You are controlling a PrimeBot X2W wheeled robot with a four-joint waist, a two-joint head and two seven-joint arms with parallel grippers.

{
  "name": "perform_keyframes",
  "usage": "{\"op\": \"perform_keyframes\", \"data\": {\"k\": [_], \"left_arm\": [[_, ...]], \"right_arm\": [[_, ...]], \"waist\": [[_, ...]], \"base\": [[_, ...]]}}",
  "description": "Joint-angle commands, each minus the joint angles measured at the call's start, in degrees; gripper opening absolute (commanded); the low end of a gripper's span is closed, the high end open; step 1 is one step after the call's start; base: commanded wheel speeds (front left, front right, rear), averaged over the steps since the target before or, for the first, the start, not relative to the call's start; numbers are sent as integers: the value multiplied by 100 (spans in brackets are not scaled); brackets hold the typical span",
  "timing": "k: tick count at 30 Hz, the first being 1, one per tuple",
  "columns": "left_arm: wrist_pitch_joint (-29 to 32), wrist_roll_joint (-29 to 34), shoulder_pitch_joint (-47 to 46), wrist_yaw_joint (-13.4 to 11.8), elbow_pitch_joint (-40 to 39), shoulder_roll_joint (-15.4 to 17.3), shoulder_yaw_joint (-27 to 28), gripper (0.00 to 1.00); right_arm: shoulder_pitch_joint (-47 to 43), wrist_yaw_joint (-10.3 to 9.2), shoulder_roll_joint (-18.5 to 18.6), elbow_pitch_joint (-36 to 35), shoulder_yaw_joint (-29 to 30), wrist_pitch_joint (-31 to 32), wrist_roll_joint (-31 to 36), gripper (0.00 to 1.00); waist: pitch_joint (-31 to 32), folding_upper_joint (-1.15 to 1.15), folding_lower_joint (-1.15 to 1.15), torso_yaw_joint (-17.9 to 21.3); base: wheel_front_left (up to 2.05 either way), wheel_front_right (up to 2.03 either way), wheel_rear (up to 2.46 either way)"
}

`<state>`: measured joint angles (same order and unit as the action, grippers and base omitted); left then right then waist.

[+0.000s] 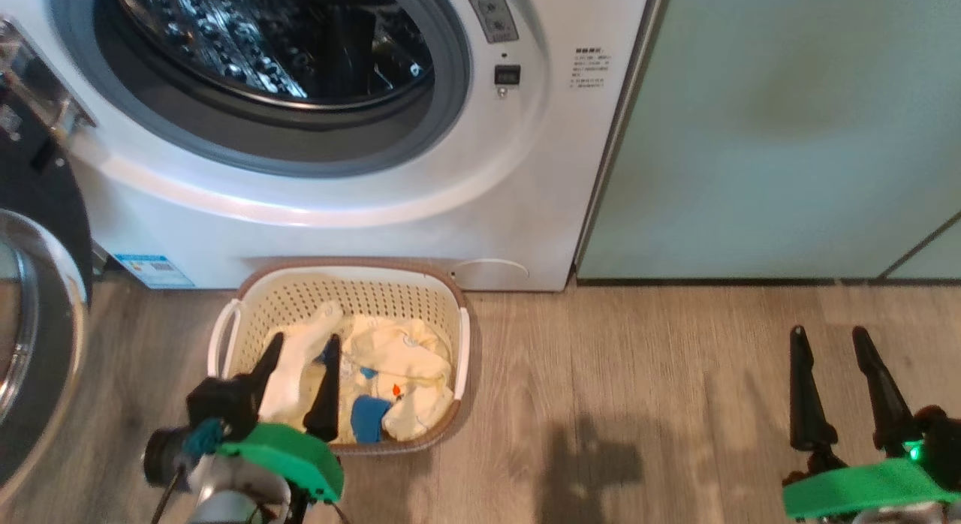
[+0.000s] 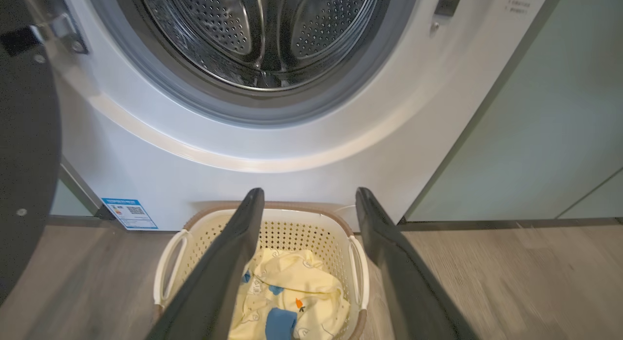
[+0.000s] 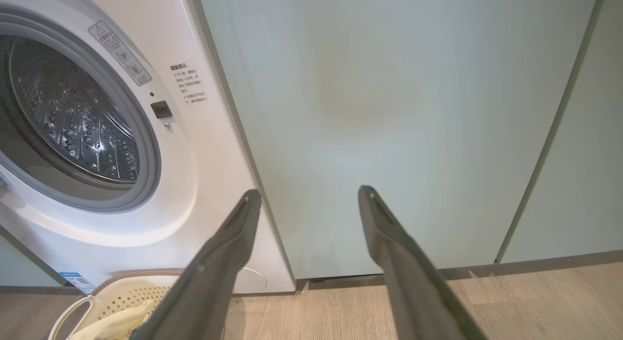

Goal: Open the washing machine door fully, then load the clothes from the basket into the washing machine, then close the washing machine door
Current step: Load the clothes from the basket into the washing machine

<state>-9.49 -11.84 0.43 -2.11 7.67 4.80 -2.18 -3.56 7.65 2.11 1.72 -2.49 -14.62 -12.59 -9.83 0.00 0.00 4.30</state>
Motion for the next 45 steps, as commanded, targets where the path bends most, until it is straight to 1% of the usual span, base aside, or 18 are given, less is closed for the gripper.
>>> {"op": "perform_keyframes", "data": {"k": [1, 9, 14, 17, 21, 22, 29, 37, 45], "left_arm": [[42, -68, -339, 48, -31, 95, 149, 100], [120, -293, -1315, 536, 1393, 139, -88, 100], [162, -445, -1943, 781, 2348, 160, -273, 100], [185, -606, -2302, 878, 2910, 188, -364, 100], [176, -798, -2789, 935, 3556, 261, -473, 100], [176, -798, -2789, 935, 3556, 261, -473, 100], [148, -1170, -3597, 957, 4391, 423, -741, 100], [162, -1704, -4271, 959, 4870, 743, -1167, 100], [273, -2253, -4830, 960, 5234, 1098, -1487, 100]], "right_arm": [[250, -16, 76, -206, -157, -38, 33, 100], [485, -16, 76, -308, -173, -38, 36, 100], [659, -16, 76, -397, -214, -38, 2, 100], [780, -16, 76, -455, -251, -38, -35, 100], [959, -16, 76, -556, -216, -38, -82, 100], [959, -16, 76, -556, -216, -38, -82, 100], [1261, -16, 76, -790, -126, -38, -148, 100], [1573, -16, 76, -982, -209, -38, -343, 100], [1794, -16, 76, -1086, -366, -38, -602, 100]], "waist": [[-140, 0, 0, 46], [-812, 0, 0, 191], [-1282, 0, 0, 309], [-1608, 0, 0, 407], [-2100, 0, 0, 527], [-2100, 0, 0, 527], [-2908, 0, 0, 687], [-3641, 0, 0, 888], [-4208, 0, 0, 1159]], "base": [[0, 0, 0], [0, 0, 0], [0, 0, 0], [0, 0, 0], [0, 0, 0], [0, 0, 0], [0, 0, 0], [0, 0, 0], [0, 0, 0]]}}
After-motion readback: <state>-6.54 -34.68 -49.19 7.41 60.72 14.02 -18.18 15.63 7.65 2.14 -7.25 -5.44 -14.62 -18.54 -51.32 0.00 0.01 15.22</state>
